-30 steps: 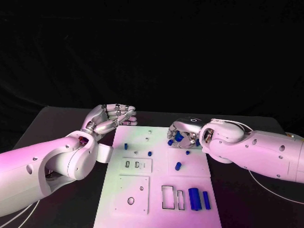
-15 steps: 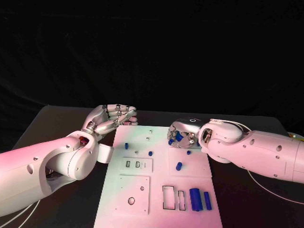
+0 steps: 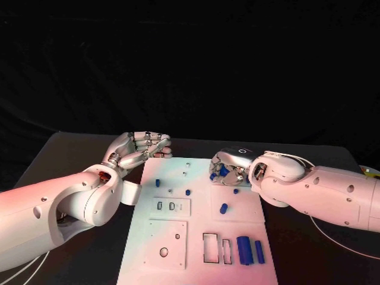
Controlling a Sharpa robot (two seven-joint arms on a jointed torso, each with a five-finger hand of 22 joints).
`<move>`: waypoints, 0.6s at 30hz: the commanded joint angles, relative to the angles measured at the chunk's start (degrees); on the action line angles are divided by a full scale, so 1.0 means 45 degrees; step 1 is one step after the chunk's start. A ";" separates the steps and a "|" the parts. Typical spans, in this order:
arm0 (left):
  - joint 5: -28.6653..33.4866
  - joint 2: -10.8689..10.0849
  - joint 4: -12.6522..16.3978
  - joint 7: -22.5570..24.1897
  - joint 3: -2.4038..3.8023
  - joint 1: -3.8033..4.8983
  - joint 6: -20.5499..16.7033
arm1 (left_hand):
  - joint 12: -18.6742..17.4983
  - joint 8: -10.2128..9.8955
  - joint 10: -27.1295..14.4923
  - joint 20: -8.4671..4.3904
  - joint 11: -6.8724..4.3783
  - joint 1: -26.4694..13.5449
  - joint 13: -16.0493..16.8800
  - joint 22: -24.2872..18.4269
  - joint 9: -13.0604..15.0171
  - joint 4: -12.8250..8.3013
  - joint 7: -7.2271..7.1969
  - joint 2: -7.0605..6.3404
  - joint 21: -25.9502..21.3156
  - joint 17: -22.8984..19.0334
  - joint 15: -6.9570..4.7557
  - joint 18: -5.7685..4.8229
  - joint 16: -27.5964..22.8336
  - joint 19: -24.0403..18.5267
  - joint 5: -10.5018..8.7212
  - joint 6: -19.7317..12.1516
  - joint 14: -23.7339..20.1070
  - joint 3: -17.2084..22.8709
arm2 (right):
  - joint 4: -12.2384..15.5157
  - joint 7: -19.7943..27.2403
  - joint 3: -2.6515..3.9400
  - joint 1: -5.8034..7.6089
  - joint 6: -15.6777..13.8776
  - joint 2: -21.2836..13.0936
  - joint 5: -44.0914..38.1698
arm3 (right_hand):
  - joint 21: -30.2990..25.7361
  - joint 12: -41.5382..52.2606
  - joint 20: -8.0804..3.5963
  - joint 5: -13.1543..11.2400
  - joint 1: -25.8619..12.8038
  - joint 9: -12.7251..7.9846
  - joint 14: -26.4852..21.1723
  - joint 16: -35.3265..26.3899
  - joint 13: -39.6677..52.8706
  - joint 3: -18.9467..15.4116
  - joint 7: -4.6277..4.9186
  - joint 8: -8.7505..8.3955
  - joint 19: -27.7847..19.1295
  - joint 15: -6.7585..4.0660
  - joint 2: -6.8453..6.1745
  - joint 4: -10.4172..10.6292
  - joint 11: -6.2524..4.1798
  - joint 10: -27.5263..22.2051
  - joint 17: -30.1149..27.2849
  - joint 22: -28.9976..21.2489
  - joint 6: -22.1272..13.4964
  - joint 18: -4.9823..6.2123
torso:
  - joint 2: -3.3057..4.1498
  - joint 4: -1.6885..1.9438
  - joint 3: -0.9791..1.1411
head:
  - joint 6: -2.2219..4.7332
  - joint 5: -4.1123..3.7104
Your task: Assemble the parts on the task board
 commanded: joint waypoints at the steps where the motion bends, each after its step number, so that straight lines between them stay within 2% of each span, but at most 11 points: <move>1: -0.0006 0.0008 -0.0017 0.0003 0.0013 0.0020 0.0280 | -0.0073 -0.0077 -0.0052 0.0013 -0.0002 -0.0141 -0.0018 -0.0022 -0.0020 0.0003 0.0084 -0.0012 0.0020 0.0022 0.0054 0.0161 -0.0010 0.0081 -0.0070 -0.0027 0.0078 -0.0064 | 0.0215 -0.0200 0.0019 0.0012 -0.1033 -0.0080 -0.0045 | 0.0063 0.0053 -0.0006 -0.0009 0.0032 0.0281 0.0360 0.0087 0.0033 0.0037 -0.0067 0.0086 0.0065 -0.0089 0.0211 0.0012 -0.0013 0.0085 -0.0017 0.0064 0.0153 -0.0115 | 0.0011 0.0015 -0.0021 | 0.0048 0.0018; 2: 0.0012 0.0003 -0.0032 -0.0004 0.0013 0.0020 0.0283 | -0.0073 -0.0077 -0.0052 0.0013 -0.0002 -0.0141 -0.0018 -0.0022 -0.0020 0.0003 0.0084 -0.0012 0.0020 0.0022 0.0054 0.0161 -0.0010 0.0081 -0.0070 -0.0027 0.0078 -0.0064 | 0.0292 -0.0275 0.0036 0.0035 -0.1271 -0.0095 -0.0024 | 0.0088 0.0054 -0.0013 -0.0016 0.0021 0.0303 0.0361 0.0091 0.0036 0.0032 -0.0077 0.0106 0.0086 -0.0095 0.0199 0.0017 -0.0018 0.0091 -0.0020 0.0104 0.0163 -0.0123 | 0.0016 0.0009 -0.0022 | 0.0107 0.0015; 4: 0.0027 0.0000 -0.0051 -0.0015 0.0013 0.0020 0.0289 | -0.0073 -0.0077 -0.0052 0.0013 -0.0002 -0.0141 -0.0018 -0.0022 -0.0020 0.0003 0.0084 -0.0012 0.0020 0.0022 0.0054 0.0161 -0.0010 0.0081 -0.0070 -0.0027 0.0078 -0.0064 | 0.0303 -0.0379 0.0058 0.0080 -0.1536 -0.0058 -0.0005 | 0.0109 0.0049 -0.0018 -0.0019 0.0022 0.0318 0.0369 0.0113 0.0035 0.0036 -0.0084 0.0118 0.0104 -0.0099 0.0195 0.0017 -0.0023 0.0085 0.0024 0.0140 0.0168 -0.0129 | 0.0022 0.0009 -0.0024 | 0.0113 0.0016; 7: 0.0041 0.0002 -0.0077 -0.0030 0.0013 0.0020 0.0305 | -0.0083 -0.0083 -0.0060 0.0014 0.0001 -0.0141 -0.0019 -0.0024 -0.0022 -0.0002 0.0086 -0.0013 0.0018 0.0026 0.0056 0.0161 -0.0012 0.0081 -0.0069 -0.0036 0.0076 -0.0067 | 0.0144 -0.0518 0.0078 0.0142 -0.1848 0.0118 0.0011 | 0.0104 0.0037 -0.0023 -0.0026 0.0018 0.0333 0.0370 0.0115 0.0032 0.0039 -0.0087 0.0129 0.0095 -0.0102 0.0186 0.0018 -0.0022 0.0069 0.0019 0.0128 0.0168 -0.0126 | 0.0045 0.0048 -0.0025 | 0.0188 -0.0004; 12: 0.0052 0.0009 -0.0122 -0.0047 0.0013 0.0021 0.0319 | -0.0100 -0.0093 -0.0073 0.0015 0.0007 -0.0147 -0.0019 -0.0028 -0.0025 -0.0006 0.0092 -0.0013 0.0015 0.0034 0.0059 0.0161 -0.0017 0.0081 -0.0071 -0.0049 0.0073 -0.0074 | -0.0504 -0.0674 0.0097 0.0207 -0.2233 0.0725 0.0098 | 0.0105 0.0016 -0.0029 -0.0036 0.0002 0.0358 0.0369 0.0115 0.0026 0.0038 -0.0088 0.0143 0.0087 -0.0104 0.0155 0.0020 -0.0019 0.0042 0.0004 0.0126 0.0158 -0.0125 | 0.0076 0.0071 -0.0030 | 0.0223 -0.0011; 18: 0.0056 0.0056 -0.0136 -0.0055 0.0013 0.0024 0.0347 | -0.0110 -0.0098 -0.0081 0.0016 0.0010 -0.0151 -0.0020 -0.0030 -0.0027 -0.0007 0.0095 -0.0014 0.0013 0.0038 0.0062 0.0161 -0.0021 0.0081 -0.0071 -0.0055 0.0069 -0.0079 | -0.1243 -0.0632 0.0105 0.0214 -0.2367 0.1516 0.0254 | 0.0122 -0.0002 -0.0033 -0.0043 -0.0008 0.0378 0.0373 0.0130 0.0020 0.0047 -0.0083 0.0148 0.0097 -0.0103 0.0138 0.0024 -0.0016 0.0019 0.0023 0.0152 0.0136 -0.0129 | 0.0111 0.0090 -0.0032 | 0.0229 0.0024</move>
